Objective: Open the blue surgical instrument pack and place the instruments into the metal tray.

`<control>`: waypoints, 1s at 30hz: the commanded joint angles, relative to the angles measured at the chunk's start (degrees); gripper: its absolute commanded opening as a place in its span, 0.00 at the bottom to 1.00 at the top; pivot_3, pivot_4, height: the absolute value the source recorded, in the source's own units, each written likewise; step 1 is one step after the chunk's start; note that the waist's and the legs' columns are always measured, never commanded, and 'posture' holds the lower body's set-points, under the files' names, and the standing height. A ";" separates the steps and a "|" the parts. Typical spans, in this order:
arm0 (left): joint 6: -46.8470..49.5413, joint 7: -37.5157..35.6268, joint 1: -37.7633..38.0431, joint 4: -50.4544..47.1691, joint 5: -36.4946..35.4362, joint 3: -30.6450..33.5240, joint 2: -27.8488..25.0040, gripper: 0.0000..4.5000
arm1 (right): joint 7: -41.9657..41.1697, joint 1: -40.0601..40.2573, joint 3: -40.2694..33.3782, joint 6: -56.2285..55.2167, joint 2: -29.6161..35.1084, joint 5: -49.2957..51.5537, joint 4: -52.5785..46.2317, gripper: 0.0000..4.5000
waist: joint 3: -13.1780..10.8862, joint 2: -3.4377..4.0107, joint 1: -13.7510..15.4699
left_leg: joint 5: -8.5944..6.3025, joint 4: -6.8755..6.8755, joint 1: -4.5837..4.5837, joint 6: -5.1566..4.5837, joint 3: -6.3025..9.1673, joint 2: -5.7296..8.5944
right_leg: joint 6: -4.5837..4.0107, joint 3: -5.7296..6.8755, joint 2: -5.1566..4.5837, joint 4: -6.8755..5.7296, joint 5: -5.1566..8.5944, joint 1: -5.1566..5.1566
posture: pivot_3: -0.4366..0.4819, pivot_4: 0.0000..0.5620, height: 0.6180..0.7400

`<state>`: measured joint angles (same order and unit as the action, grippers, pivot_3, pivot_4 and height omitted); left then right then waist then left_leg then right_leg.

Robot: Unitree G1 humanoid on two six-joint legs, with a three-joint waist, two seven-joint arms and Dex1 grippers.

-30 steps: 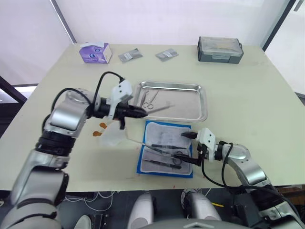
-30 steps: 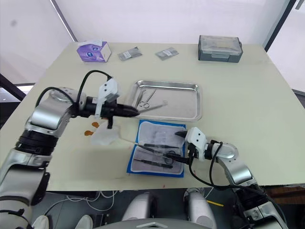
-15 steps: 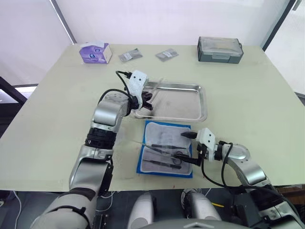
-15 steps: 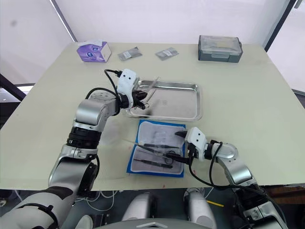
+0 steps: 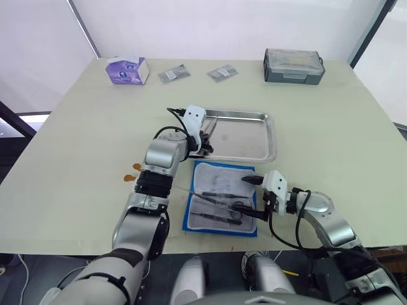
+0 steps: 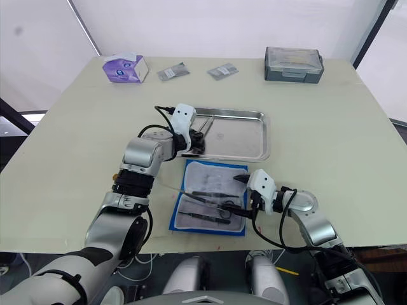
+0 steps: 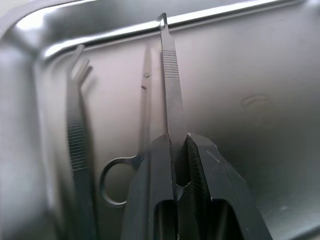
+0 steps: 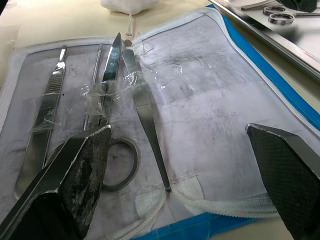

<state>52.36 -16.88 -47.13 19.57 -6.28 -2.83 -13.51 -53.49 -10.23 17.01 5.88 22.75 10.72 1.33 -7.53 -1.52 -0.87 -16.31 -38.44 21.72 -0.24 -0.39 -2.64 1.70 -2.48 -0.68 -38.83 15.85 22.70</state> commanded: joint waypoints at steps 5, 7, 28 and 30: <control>1.22 1.12 0.98 -3.46 -0.08 0.54 0.55 0.10 | -0.30 2.83 3.14 2.12 0.78 -3.25 6.07 1.00 | 0.00 0.00 0.00 | 0.00 0.00 -0.01 0.00 0.00 0.00 | 0.00 0.00 -0.01 0.00 0.00 0.00 | 0.48 0.27 0.93; 0.84 1.46 1.21 -3.54 0.27 0.33 0.59 0.26 | -0.28 2.86 3.19 2.10 0.73 -3.26 6.04 1.00 | 0.00 0.00 0.00 | 0.00 0.00 -0.01 0.00 0.00 0.00 | 0.00 0.00 -0.01 0.00 0.00 0.00 | 0.48 0.27 0.93; -8.78 -20.84 5.34 -15.86 -9.59 0.21 -6.28 0.54 | 0.06 3.50 3.33 2.44 0.52 -3.18 5.49 1.00 | 0.01 0.04 -0.09 | 0.03 0.04 -0.04 0.05 -0.02 0.00 | -0.01 -0.02 -0.01 0.00 0.00 0.00 | 0.48 0.27 0.93; -15.80 -34.49 9.38 -18.09 -12.04 -0.88 -13.08 0.54 | 0.02 3.49 3.15 2.46 0.62 -3.08 5.49 1.00 | 0.01 0.03 -0.15 | 0.03 0.04 -0.04 0.06 -0.02 0.00 | -0.01 0.00 -0.02 0.01 0.00 0.00 | 0.48 0.27 0.93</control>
<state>43.37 -38.70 -40.23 5.35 -14.96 -3.21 -21.39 -53.27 -10.11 17.11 5.71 22.47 10.69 1.38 -7.52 -1.49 -1.02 -16.28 -38.39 21.68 -0.18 -0.42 -2.64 1.69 -2.48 -0.70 -38.82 15.86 22.70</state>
